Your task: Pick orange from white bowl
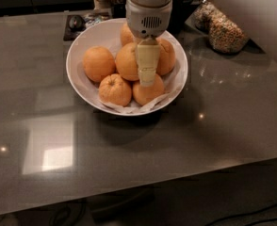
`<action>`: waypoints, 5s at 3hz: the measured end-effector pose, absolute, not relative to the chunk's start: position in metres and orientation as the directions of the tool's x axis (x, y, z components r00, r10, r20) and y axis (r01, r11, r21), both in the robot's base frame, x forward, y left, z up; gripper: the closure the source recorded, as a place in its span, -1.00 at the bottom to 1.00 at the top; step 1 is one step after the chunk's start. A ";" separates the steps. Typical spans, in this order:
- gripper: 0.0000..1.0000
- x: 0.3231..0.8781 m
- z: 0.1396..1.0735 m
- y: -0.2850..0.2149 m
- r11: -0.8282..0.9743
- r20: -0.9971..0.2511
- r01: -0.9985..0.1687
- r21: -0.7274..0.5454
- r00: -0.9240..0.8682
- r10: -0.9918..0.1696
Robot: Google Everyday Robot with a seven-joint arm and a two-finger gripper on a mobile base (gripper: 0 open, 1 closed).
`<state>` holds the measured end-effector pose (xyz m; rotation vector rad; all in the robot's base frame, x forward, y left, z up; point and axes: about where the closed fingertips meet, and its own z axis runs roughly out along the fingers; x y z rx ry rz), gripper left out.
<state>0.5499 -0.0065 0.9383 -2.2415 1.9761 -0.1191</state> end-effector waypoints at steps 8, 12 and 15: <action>1.00 0.555 0.961 0.001 -0.135 -0.187 -0.959 -0.250 0.185 -0.965; -0.77 0.555 0.961 0.001 -0.135 -0.187 -0.959 -0.251 0.185 -0.965; -1.00 0.553 0.961 0.005 -0.177 -0.142 -0.946 -0.272 0.221 -0.965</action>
Offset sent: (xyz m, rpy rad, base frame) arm 0.0000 -0.0186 -0.0152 0.0080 0.1031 -0.0470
